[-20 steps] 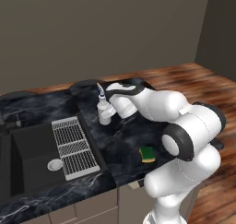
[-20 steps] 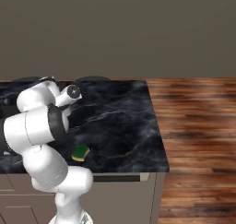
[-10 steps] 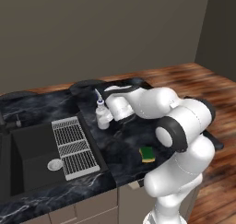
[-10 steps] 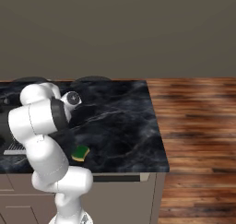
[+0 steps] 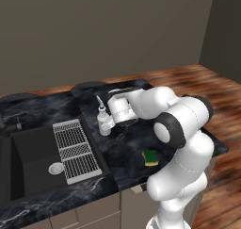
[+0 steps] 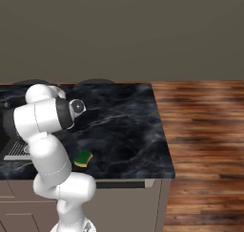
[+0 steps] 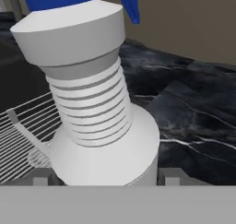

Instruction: Open the cabinet. Pick the spray and place it next to the sink. Then close the cabinet.

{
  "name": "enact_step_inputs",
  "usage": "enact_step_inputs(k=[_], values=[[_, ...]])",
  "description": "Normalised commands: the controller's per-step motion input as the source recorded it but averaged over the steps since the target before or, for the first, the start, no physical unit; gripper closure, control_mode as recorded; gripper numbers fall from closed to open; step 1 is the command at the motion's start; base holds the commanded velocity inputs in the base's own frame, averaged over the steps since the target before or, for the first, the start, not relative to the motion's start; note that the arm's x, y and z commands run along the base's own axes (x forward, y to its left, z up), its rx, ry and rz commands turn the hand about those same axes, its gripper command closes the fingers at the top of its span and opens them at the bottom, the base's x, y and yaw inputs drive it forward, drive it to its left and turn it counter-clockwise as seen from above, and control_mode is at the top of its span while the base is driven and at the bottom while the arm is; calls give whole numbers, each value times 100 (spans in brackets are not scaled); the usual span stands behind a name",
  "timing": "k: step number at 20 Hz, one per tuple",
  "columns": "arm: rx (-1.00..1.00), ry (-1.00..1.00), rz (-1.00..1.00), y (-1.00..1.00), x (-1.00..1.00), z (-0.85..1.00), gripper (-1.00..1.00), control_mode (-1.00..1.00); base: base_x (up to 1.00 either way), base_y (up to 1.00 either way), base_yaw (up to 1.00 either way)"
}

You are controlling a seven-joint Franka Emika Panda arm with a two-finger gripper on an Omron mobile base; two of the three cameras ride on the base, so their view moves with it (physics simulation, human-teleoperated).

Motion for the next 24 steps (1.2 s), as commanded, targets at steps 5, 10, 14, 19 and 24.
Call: enact_step_inputs(k=[5, 10, 14, 19, 24], values=[[0, 0, 0, 0, 5, -7, 100, -100, 0, 0, 0], [0, 5, 0, 0, 0, -2, 100, -100, 0, 0, 0], [1, 8, 6, 0, 0, -1, 100, -100, 0, 0, 0], [8, 3, 9, 0, 0, 0, 100, -100, 0, 0, 0], [5, 0, 9, 0, 0, 0, 100, -100, 0, 0, 0]])
